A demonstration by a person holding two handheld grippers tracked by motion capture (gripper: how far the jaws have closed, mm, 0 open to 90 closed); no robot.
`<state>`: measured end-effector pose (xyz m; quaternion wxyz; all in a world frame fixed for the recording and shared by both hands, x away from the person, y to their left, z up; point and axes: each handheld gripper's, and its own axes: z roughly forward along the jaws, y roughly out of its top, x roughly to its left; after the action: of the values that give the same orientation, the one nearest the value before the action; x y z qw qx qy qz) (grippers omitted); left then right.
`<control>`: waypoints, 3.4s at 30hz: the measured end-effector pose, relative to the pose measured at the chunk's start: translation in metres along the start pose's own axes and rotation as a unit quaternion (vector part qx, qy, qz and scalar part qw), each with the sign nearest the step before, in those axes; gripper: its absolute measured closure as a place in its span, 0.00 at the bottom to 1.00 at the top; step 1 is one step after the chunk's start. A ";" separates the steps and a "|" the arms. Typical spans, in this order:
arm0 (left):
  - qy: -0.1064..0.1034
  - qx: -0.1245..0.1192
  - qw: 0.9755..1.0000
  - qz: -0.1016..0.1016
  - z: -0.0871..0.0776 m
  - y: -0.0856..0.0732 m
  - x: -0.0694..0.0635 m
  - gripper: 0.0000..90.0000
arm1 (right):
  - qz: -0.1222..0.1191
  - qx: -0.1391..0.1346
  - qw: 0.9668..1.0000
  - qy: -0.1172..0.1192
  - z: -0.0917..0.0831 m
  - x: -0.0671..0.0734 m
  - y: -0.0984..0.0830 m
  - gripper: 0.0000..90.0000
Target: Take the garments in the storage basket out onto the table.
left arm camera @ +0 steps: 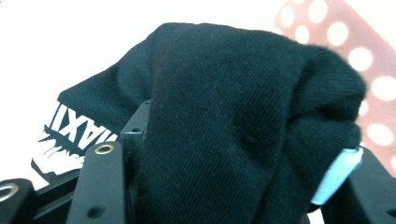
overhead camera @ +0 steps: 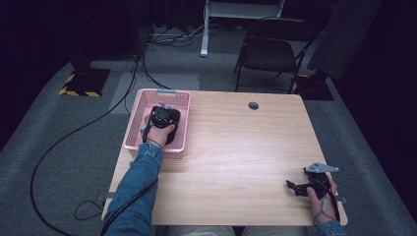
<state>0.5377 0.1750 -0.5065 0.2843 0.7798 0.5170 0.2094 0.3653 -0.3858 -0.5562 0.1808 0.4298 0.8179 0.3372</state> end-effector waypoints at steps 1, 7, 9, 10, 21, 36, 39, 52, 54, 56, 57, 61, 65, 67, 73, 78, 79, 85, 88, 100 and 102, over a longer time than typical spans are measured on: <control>0.000 -0.001 1.000 -0.001 0.000 0.000 0.000 0.45 | 0.000 0.000 1.000 0.000 0.000 0.000 0.000 0.00; 0.011 -0.008 1.000 -0.004 -0.003 0.000 -0.001 0.46 | 0.000 0.000 1.000 0.000 0.000 0.000 0.000 0.00; 0.015 -0.015 1.000 -0.011 -0.005 0.000 0.000 0.46 | 0.000 0.000 1.000 0.000 0.000 0.000 0.000 0.00; 0.016 -0.017 1.000 -0.012 -0.006 0.000 0.001 0.46 | 0.000 0.000 1.000 0.000 0.000 0.000 0.000 0.00; 0.017 -0.027 0.999 -0.010 -0.027 0.013 0.000 0.46 | 0.000 0.000 1.000 0.000 0.000 0.000 0.000 0.00; 0.018 -0.046 0.999 -0.010 -0.059 0.037 -0.009 0.46 | 0.000 0.000 1.000 0.000 0.000 0.000 0.000 0.00; 0.015 -0.050 0.999 -0.011 -0.064 0.040 -0.011 0.46 | 0.000 0.000 1.000 0.000 0.000 0.000 0.000 0.00; 0.006 -0.075 0.997 -0.005 -0.084 0.060 -0.029 0.46 | 0.000 0.000 1.000 0.000 0.000 0.000 0.000 0.00; 0.004 -0.078 0.997 -0.004 -0.086 0.062 -0.032 0.45 | 0.001 0.000 1.000 0.000 0.000 0.000 0.000 0.00; 0.002 -0.081 0.997 -0.003 -0.087 0.065 -0.036 0.45 | 0.000 0.000 1.000 0.000 0.000 0.000 0.000 0.00; 0.000 -0.082 0.997 -0.001 -0.088 0.066 -0.038 0.45 | 0.000 0.000 1.000 0.000 0.000 0.000 0.000 0.00; -0.004 -0.088 0.996 0.006 -0.093 0.073 -0.046 0.45 | 0.000 0.000 1.000 0.000 0.000 0.000 0.000 0.00; -0.014 -0.095 0.995 0.008 -0.096 0.080 -0.054 0.45 | 0.001 0.000 1.000 0.000 0.000 0.000 0.000 0.00; -0.016 -0.097 0.995 0.011 -0.097 0.083 -0.058 0.45 | 0.001 0.000 1.000 0.000 0.000 0.000 0.000 0.00; -0.025 -0.105 0.994 0.011 -0.098 0.090 -0.068 0.45 | 0.001 0.000 1.000 0.000 0.000 0.000 0.000 0.00; -0.032 -0.115 0.993 0.013 -0.100 0.096 -0.077 0.45 | 0.001 0.000 1.000 0.001 0.000 0.000 0.000 0.00; -0.036 -0.119 0.992 0.009 -0.101 0.097 -0.078 0.45 | 0.001 0.000 1.000 0.001 0.000 0.000 0.000 0.00; -0.051 -0.136 0.989 0.006 -0.103 0.104 -0.088 0.45 | 0.001 0.000 1.000 0.001 0.000 0.000 0.000 0.00; -0.058 -0.139 0.989 0.007 -0.102 0.106 -0.093 0.45 | 0.001 0.000 1.000 0.001 0.000 0.000 0.000 0.00; -0.070 -0.155 0.985 0.009 -0.097 0.114 -0.112 0.45 | 0.001 0.000 1.000 0.001 0.000 0.000 0.000 0.00; -0.072 -0.157 0.985 0.010 -0.096 0.116 -0.116 0.45 | 0.001 0.000 1.000 0.001 0.000 0.000 0.000 0.00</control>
<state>0.5141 0.0546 -0.3619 0.4376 0.7436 0.4481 0.2338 0.3656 -0.3857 -0.5562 0.1795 0.4301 0.8177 0.3380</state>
